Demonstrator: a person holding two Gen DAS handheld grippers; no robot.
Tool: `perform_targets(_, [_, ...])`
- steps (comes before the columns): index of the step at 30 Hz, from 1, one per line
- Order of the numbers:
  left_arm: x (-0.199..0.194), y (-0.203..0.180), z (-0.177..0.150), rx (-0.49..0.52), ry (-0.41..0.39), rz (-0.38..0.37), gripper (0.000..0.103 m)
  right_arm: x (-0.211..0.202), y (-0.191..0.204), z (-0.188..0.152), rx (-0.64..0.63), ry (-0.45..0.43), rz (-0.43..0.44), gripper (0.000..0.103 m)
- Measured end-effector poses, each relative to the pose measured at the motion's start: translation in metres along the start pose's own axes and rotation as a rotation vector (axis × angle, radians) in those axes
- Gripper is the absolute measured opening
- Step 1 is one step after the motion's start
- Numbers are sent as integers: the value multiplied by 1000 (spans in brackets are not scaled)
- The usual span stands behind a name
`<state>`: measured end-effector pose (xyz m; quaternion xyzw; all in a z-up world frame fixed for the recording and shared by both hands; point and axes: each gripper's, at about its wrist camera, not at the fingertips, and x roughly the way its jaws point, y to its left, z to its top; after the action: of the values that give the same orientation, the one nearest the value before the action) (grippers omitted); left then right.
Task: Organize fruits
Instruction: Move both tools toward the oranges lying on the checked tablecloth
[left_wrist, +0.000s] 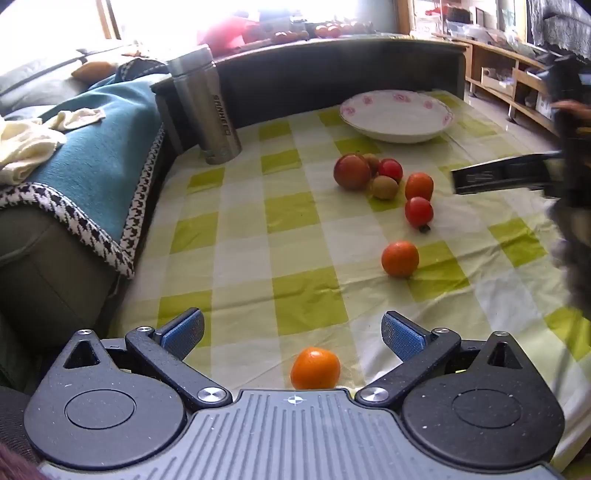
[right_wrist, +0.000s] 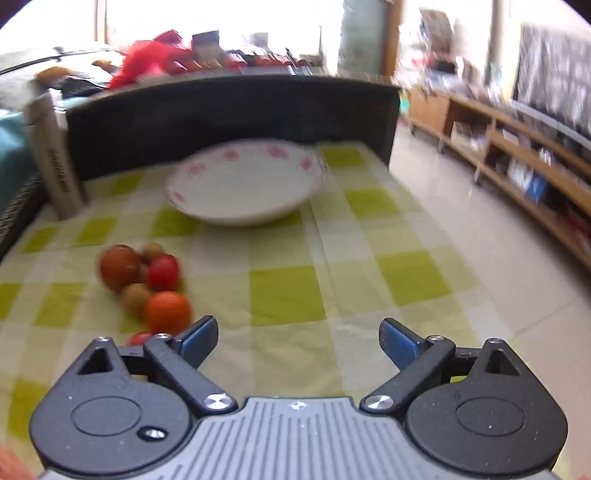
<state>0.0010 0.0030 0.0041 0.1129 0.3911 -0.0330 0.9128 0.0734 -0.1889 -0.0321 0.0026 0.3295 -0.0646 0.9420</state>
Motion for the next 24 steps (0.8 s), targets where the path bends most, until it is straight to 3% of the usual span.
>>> perform_targets(3, [-2,1,1,-11,-6,4,103,-30,11,7,-86,-23,19,100])
perform_targets(10, [-8,8,4,-54,-31,8,103,-78,28,-16,-152,-35,65,100])
perform_targets(24, [-8,7,0,-27,-8,31,103,-88,39,-41,-181,33,81,100])
